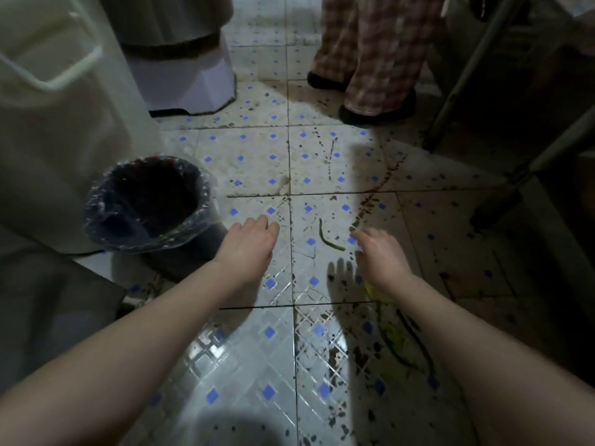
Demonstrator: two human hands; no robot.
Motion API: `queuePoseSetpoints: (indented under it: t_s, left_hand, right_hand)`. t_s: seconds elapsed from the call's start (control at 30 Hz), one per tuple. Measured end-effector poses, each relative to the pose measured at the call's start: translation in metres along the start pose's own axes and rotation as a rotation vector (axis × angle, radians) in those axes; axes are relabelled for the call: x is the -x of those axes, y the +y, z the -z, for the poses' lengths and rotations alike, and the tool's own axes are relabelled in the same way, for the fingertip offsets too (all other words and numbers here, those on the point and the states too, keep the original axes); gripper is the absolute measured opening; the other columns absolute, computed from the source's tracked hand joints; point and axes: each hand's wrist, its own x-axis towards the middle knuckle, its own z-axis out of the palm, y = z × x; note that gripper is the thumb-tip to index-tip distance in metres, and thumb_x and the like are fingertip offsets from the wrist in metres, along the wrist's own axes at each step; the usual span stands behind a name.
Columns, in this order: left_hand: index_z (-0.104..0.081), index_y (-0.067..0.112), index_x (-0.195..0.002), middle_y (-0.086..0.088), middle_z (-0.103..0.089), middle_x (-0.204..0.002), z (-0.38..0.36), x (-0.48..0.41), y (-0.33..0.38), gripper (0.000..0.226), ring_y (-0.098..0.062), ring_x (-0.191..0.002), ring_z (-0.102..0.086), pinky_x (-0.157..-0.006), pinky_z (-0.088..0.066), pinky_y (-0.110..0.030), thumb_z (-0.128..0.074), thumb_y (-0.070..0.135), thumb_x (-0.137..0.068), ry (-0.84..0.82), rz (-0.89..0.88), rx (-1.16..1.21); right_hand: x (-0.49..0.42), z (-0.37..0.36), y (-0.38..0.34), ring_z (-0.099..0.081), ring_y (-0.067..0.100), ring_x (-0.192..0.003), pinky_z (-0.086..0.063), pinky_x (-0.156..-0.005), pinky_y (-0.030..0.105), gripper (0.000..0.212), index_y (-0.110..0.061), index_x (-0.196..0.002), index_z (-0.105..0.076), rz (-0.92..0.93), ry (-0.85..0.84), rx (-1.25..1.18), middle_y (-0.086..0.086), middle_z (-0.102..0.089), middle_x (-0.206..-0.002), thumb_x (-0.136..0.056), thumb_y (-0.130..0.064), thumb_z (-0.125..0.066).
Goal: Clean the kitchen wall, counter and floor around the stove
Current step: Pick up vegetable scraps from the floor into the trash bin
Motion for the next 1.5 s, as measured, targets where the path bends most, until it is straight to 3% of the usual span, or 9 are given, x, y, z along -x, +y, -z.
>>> queuePoseSetpoints:
  t_s: [0.2,0.37,0.43,0.53,0.63,1.0,1.2,1.3,1.5]
  left_hand:
    - [-0.044,0.014,-0.122,-0.008,-0.048,-0.118,-0.022,-0.035,0.023,0.042,-0.026,-0.106,-0.050,-0.085,-0.041,-0.035,-0.061,0.010,-0.083,-0.083,-0.051,-0.022]
    - [-0.041,0.012,-0.126,-0.010,-0.047,-0.121,-0.043,-0.067,0.044,0.046,-0.027,-0.111,-0.049,-0.089,-0.041,-0.035,-0.060,0.010,-0.084,-0.117,-0.117,-0.077]
    - [-0.041,0.011,-0.126,-0.009,-0.047,-0.121,-0.053,-0.077,0.055,0.043,-0.026,-0.110,-0.049,-0.089,-0.041,-0.035,-0.060,0.013,-0.087,-0.109,-0.164,-0.091]
    - [-0.043,0.011,-0.123,-0.008,-0.049,-0.117,-0.073,-0.086,0.073,0.040,-0.025,-0.104,-0.050,-0.085,-0.042,-0.035,-0.060,0.017,-0.087,-0.114,-0.233,-0.115]
    - [-0.041,0.012,-0.121,-0.008,-0.048,-0.117,-0.089,-0.096,0.084,0.054,-0.025,-0.104,-0.050,-0.083,-0.042,-0.035,-0.071,0.017,-0.077,-0.154,-0.258,-0.135]
    - [-0.038,0.006,-0.127,-0.013,-0.047,-0.123,-0.107,-0.129,0.111,0.075,-0.029,-0.111,-0.050,-0.088,-0.042,-0.037,-0.078,0.003,-0.064,-0.205,-0.241,-0.143]
    - [-0.037,0.007,-0.119,-0.011,-0.051,-0.116,-0.112,-0.121,0.110,0.051,-0.029,-0.107,-0.050,-0.090,-0.039,-0.038,-0.063,0.002,-0.076,-0.100,-0.258,-0.151]
    - [-0.033,0.008,-0.122,-0.009,-0.056,-0.110,-0.112,-0.115,0.106,0.057,-0.028,-0.103,-0.054,-0.094,-0.037,-0.039,-0.062,0.000,-0.075,-0.083,-0.231,-0.099]
    - [-0.034,0.012,-0.118,-0.007,-0.050,-0.111,-0.115,-0.095,0.096,0.056,-0.026,-0.097,-0.054,-0.076,-0.040,-0.035,-0.064,-0.004,-0.075,-0.105,-0.175,-0.004]
  right_hand:
    - [0.006,-0.028,0.032,-0.052,0.026,-0.107,-0.045,-0.093,0.039,0.032,-0.010,-0.120,-0.058,-0.111,-0.038,-0.106,0.009,-0.057,-0.120,-0.088,-0.009,-0.053]
    - [0.010,-0.047,0.052,-0.054,0.026,-0.081,-0.043,-0.067,0.032,0.012,-0.014,-0.074,-0.054,-0.143,0.019,-0.193,0.003,-0.056,-0.083,-0.086,-0.013,-0.056]
    - [0.012,-0.053,0.061,-0.055,0.028,-0.087,-0.045,-0.073,0.035,0.006,-0.013,-0.083,-0.057,-0.167,-0.016,-0.233,0.006,-0.059,-0.090,-0.088,-0.013,-0.053]
    - [0.014,-0.062,0.068,-0.053,0.032,-0.109,-0.044,-0.095,0.041,0.033,-0.005,-0.120,-0.055,-0.239,-0.081,-0.237,0.014,-0.058,-0.119,-0.091,-0.020,-0.049]
    - [0.014,-0.068,0.072,-0.048,0.031,-0.120,-0.038,-0.101,0.040,0.046,-0.004,-0.133,-0.046,-0.281,-0.087,-0.259,0.015,-0.052,-0.131,-0.090,-0.021,-0.049]
    - [0.014,-0.072,0.093,-0.049,0.028,-0.115,-0.039,-0.100,0.039,0.034,-0.007,-0.124,-0.053,-0.275,-0.042,-0.293,0.013,-0.056,-0.123,-0.092,-0.010,-0.043]
    - [0.016,-0.080,0.096,-0.049,0.027,-0.116,-0.040,-0.100,0.038,0.034,-0.008,-0.128,-0.051,-0.272,-0.047,-0.272,0.011,-0.055,-0.126,-0.096,-0.011,-0.042]
    - [0.011,-0.081,0.093,-0.050,0.029,-0.116,-0.039,-0.098,0.038,0.035,-0.006,-0.128,-0.051,-0.269,-0.051,-0.298,0.013,-0.056,-0.126,-0.095,-0.011,-0.043]
    - [0.000,-0.085,0.082,-0.053,0.035,-0.111,-0.042,-0.094,0.042,0.038,-0.002,-0.123,-0.055,-0.232,-0.061,-0.313,0.018,-0.059,-0.121,-0.089,-0.017,-0.053]
